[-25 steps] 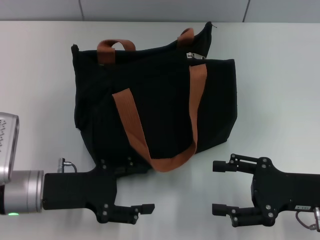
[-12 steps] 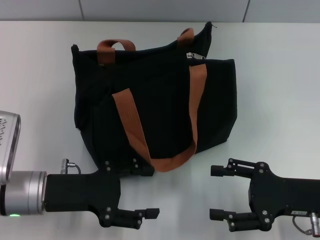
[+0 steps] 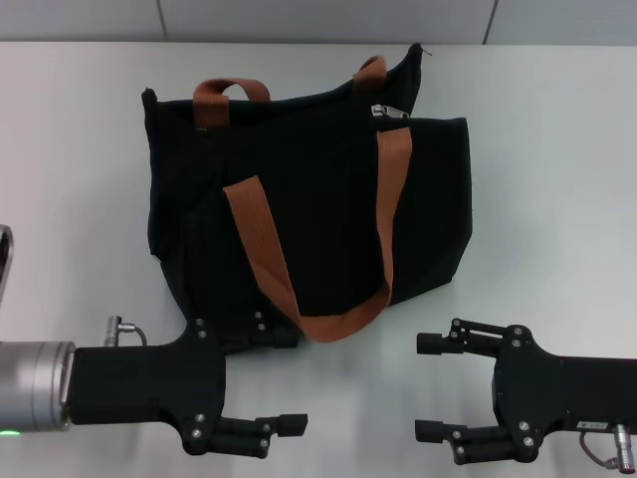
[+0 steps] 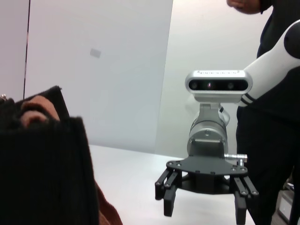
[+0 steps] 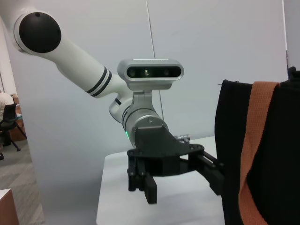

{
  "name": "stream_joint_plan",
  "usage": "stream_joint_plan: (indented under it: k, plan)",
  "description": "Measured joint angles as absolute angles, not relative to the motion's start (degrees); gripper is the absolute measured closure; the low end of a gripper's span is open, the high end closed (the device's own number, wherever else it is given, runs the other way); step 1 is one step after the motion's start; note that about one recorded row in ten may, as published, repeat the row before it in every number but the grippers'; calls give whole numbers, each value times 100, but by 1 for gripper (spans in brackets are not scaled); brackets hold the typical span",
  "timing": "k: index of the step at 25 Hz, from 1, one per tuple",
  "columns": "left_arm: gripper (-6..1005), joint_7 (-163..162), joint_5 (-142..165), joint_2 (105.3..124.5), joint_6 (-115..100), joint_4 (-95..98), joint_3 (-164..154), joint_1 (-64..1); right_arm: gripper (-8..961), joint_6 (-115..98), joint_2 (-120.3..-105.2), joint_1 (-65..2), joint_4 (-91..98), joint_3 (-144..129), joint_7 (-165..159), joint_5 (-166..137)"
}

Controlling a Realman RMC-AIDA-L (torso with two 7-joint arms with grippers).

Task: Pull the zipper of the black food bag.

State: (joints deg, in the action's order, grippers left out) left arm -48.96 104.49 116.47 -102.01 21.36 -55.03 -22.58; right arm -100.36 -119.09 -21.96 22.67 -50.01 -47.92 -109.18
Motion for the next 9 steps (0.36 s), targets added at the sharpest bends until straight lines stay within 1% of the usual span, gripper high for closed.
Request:
stream_joint_plan:
  k: [9]
  plan:
    - [174,-4896,10474,11581,-10430,2135,-5447,-2195,139,-10036,-11909,-2219,2292,-4998,-4790,-10918]
